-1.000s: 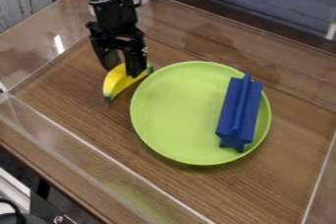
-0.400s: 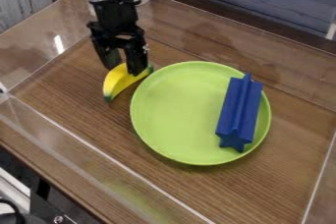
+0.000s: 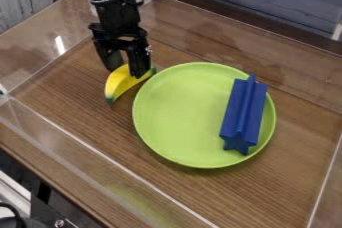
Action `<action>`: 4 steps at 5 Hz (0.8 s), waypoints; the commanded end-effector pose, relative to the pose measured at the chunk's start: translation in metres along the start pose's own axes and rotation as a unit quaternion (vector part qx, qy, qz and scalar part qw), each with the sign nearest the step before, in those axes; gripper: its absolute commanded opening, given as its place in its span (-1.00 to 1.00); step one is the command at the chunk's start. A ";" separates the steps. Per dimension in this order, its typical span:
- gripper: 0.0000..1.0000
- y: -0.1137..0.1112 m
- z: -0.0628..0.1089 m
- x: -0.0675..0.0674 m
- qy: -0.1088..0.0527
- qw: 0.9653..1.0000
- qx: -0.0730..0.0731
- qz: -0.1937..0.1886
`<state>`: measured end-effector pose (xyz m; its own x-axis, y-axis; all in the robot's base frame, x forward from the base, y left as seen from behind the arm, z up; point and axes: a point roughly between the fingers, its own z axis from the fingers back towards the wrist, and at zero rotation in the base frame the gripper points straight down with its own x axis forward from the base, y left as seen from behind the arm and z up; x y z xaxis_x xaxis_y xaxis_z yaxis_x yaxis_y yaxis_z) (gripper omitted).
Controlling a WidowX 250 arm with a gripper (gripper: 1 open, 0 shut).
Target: Put the banana in the green plate
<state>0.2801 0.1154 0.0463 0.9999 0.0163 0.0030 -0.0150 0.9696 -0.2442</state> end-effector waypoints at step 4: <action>-1.00 0.021 -0.010 0.014 -0.004 1.000 0.017 0.018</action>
<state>0.2906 0.1293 0.0243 0.9986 0.0468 -0.0237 -0.0509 0.9729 -0.2254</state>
